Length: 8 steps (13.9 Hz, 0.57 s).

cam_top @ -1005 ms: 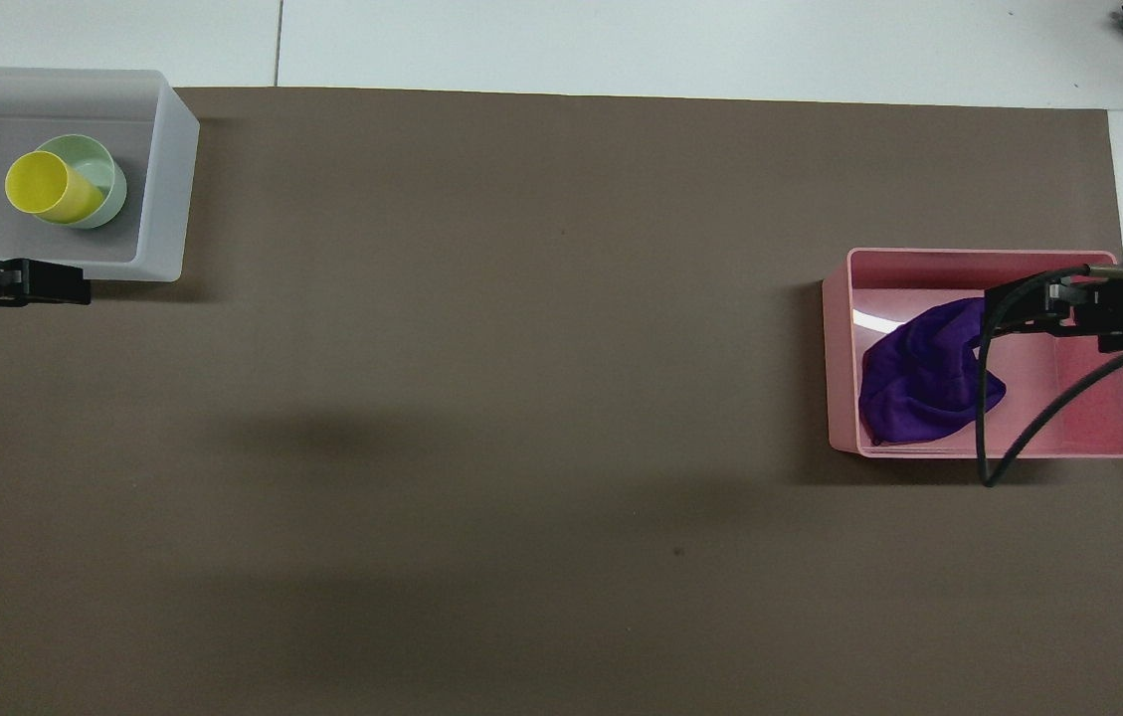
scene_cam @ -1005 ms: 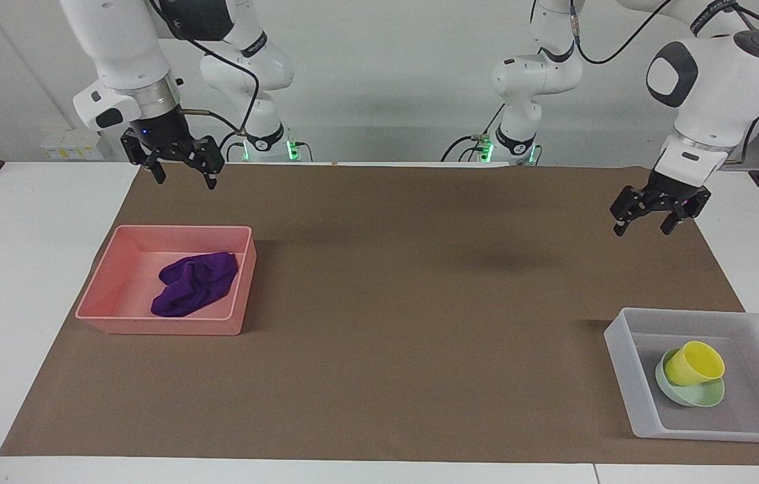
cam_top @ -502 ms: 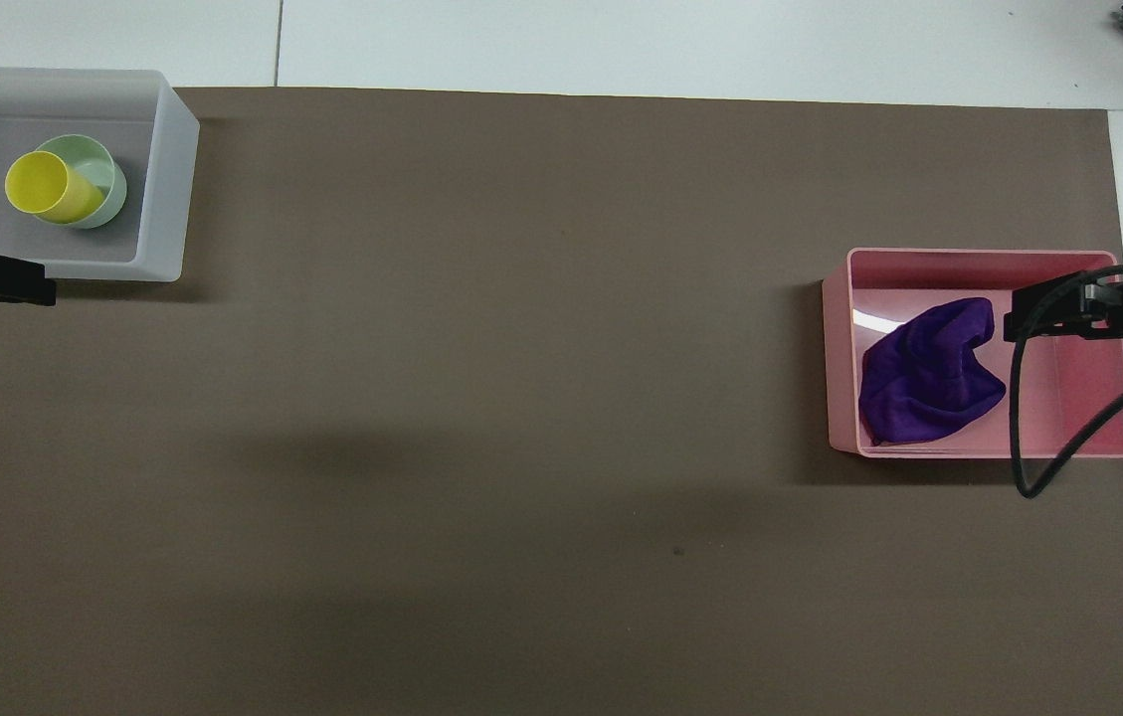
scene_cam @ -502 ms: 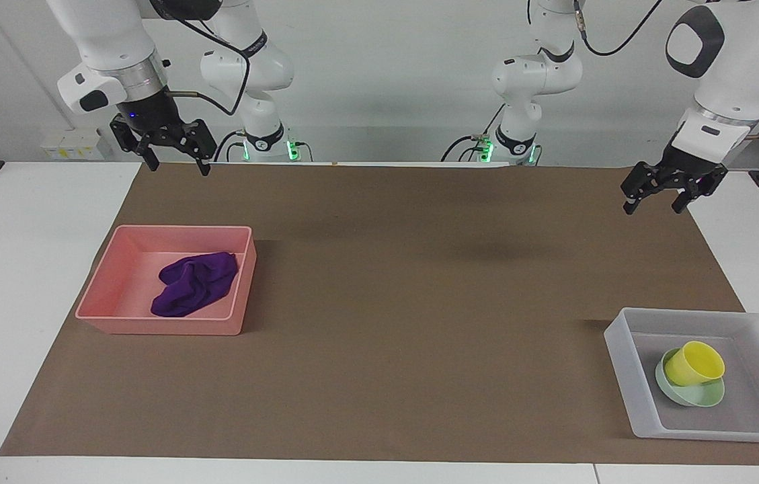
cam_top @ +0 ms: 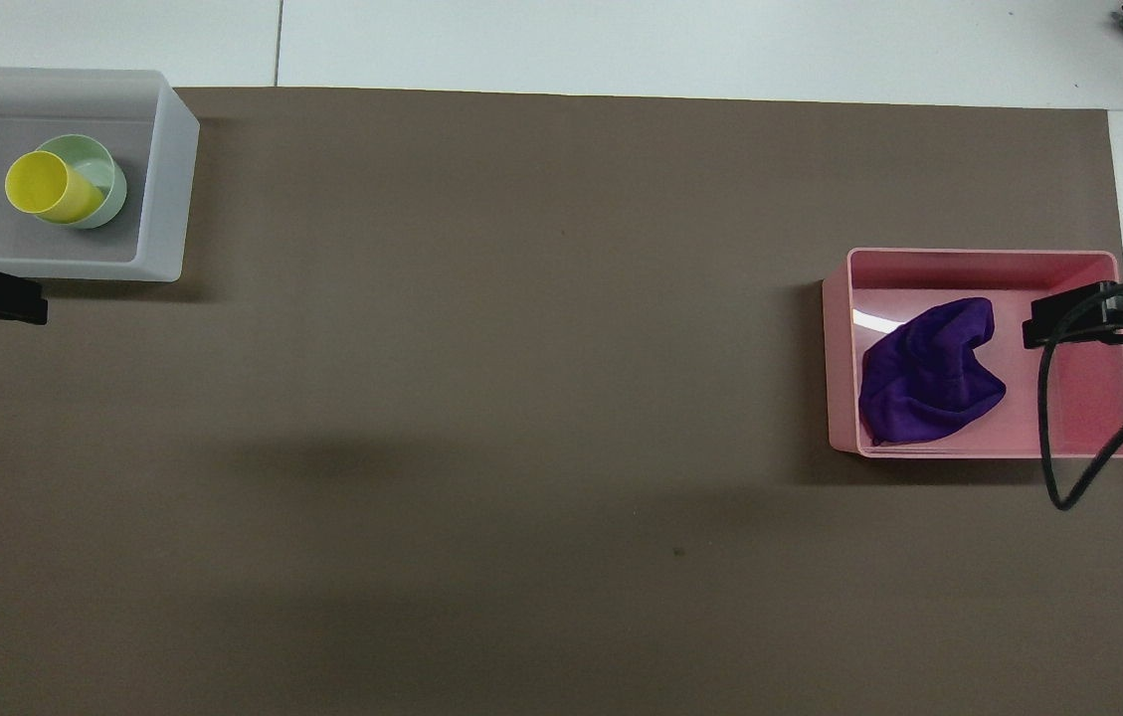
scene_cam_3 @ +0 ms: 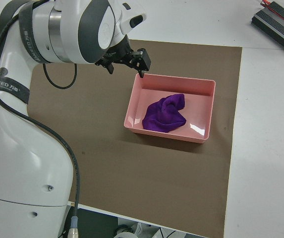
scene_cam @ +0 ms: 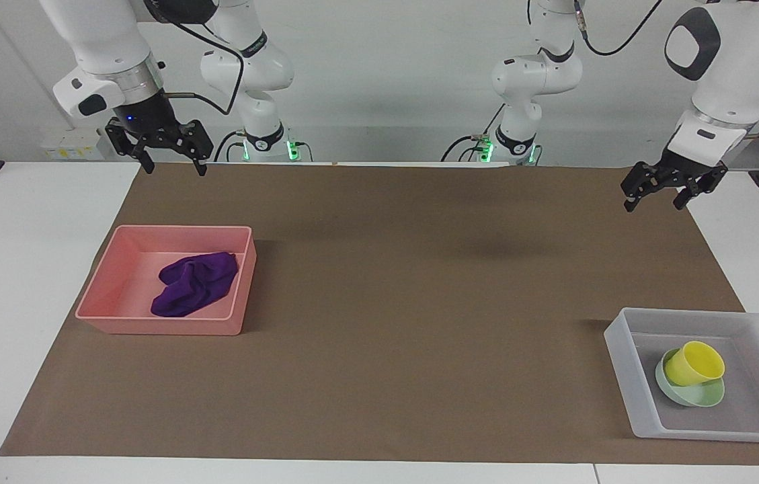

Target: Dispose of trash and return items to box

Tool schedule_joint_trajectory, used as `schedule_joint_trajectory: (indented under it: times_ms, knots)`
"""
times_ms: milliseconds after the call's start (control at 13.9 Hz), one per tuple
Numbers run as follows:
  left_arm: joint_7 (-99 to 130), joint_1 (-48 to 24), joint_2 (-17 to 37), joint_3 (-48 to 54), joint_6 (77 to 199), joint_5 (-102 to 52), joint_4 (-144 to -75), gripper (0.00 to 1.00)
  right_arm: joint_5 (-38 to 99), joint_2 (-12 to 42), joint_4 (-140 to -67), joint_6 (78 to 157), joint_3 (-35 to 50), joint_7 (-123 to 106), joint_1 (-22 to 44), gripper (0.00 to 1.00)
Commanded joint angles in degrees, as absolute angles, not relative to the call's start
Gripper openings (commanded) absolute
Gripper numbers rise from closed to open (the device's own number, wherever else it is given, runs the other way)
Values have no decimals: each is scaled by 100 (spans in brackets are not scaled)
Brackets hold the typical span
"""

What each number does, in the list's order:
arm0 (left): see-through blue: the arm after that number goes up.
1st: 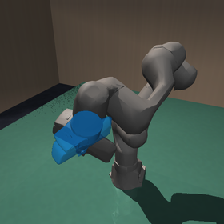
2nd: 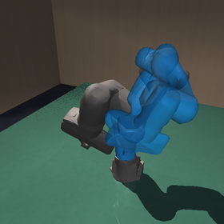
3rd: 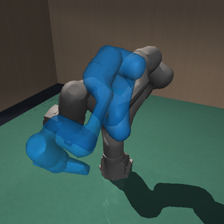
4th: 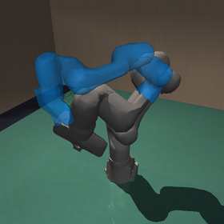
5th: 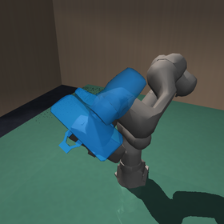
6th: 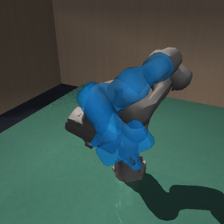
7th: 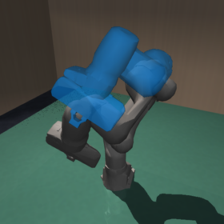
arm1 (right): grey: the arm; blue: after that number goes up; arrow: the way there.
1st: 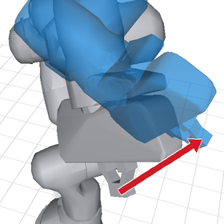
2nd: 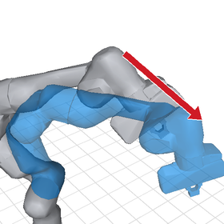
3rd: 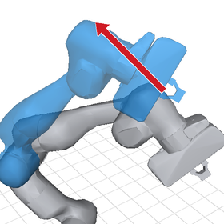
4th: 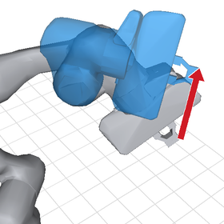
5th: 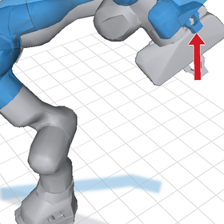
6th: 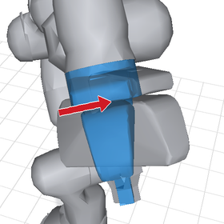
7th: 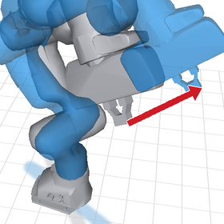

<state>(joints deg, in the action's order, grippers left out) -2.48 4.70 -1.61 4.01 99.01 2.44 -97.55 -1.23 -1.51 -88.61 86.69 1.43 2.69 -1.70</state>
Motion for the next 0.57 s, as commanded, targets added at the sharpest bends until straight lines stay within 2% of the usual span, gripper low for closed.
schedule_joint_trajectory:
  times_ms: [0, 502]
  knots:
    - [-54, 448, -211, 378, 9940, 317, -9852, 100, -176, -237, -8991, 8674, 158, 132, -220, 100]
    - [229, 413, -211, 387, 9976, 290, -9870, 100, -70, -281, -9105, 8719, 167, 281, -211, 100]
